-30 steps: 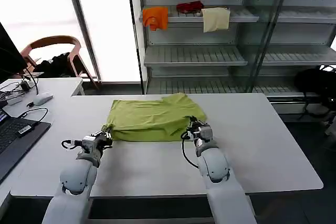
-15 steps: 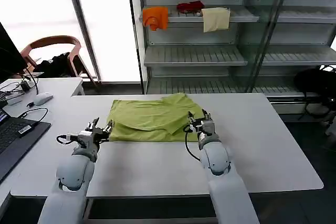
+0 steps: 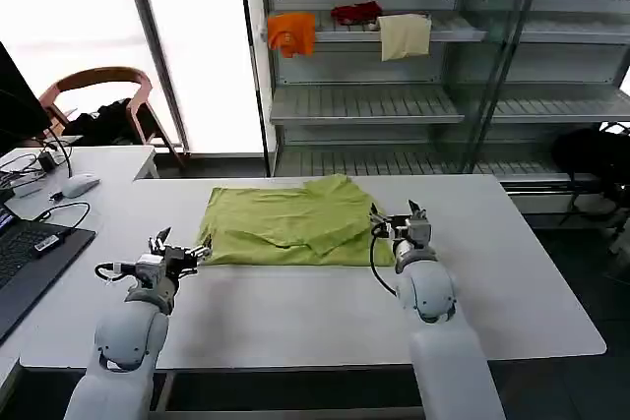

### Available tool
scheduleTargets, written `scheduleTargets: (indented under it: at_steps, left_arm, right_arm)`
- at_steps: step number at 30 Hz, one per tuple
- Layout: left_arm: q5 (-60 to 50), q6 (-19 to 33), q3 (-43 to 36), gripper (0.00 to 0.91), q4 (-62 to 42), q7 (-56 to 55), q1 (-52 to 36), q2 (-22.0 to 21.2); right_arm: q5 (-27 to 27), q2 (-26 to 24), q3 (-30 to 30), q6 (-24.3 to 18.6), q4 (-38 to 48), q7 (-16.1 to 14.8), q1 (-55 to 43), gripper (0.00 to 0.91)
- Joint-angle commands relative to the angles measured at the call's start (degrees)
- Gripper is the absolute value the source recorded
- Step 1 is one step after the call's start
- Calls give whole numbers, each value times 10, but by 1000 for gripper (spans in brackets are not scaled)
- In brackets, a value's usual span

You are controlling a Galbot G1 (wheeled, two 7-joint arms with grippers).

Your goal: Fold and organize the clothes.

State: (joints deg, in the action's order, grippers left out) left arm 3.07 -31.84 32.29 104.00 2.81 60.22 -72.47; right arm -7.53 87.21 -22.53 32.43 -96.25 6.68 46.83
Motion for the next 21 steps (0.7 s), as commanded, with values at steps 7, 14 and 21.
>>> scheduleTargets:
  at_steps: [7, 14, 21]
  left_arm:
    - [-3, -12, -14, 907, -32, 3, -1, 8]
    - [14, -12, -12, 907, -71, 2, -11, 17]
    - [34, -12, -7, 907, -84, 2, -17, 20]
  right_arm:
    - [26, -23, 7, 8, -72, -13, 106, 907]
    - [9, -27, 4, 9, -96, 11, 156, 907]
    - [14, -24, 8, 9, -78, 0, 154, 907]
